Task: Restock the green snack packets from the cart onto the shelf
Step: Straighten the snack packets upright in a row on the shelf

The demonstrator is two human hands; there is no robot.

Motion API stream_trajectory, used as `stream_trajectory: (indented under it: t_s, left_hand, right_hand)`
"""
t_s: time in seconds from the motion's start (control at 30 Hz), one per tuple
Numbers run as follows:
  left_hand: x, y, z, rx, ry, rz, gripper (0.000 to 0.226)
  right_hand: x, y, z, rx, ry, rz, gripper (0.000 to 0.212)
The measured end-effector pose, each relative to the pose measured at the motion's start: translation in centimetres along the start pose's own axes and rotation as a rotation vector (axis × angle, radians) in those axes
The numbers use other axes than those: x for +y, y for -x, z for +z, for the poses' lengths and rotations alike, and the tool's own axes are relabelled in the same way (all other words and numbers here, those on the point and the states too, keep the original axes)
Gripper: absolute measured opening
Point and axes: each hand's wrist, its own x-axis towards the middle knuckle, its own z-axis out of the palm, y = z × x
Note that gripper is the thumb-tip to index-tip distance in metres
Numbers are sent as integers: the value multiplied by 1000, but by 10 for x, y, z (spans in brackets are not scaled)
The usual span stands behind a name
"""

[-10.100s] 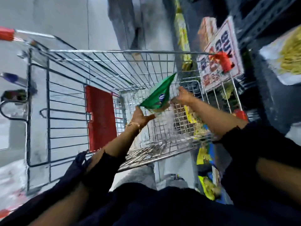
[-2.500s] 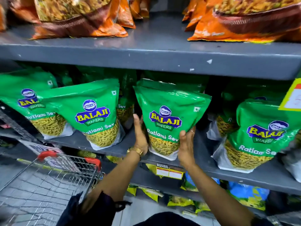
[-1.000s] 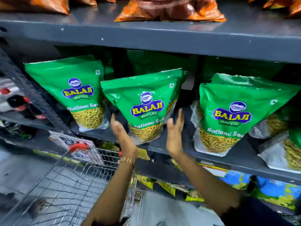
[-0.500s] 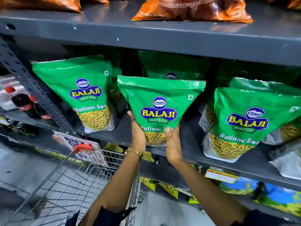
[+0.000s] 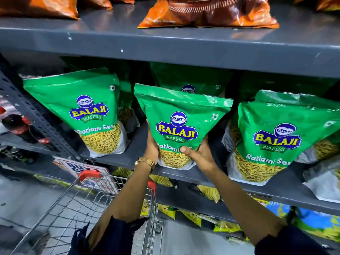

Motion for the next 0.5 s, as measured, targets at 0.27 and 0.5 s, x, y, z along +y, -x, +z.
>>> stream_trajectory:
  t_s: [0.27, 0.5]
  left_hand:
    - [-3, 1, 5, -8, -26, 23, 48]
    - [7, 9, 3, 79, -121, 80, 42]
  right_hand:
    - [2, 7, 8, -11, -62, -16, 41]
    - [-8, 12, 9, 10, -41, -16, 51]
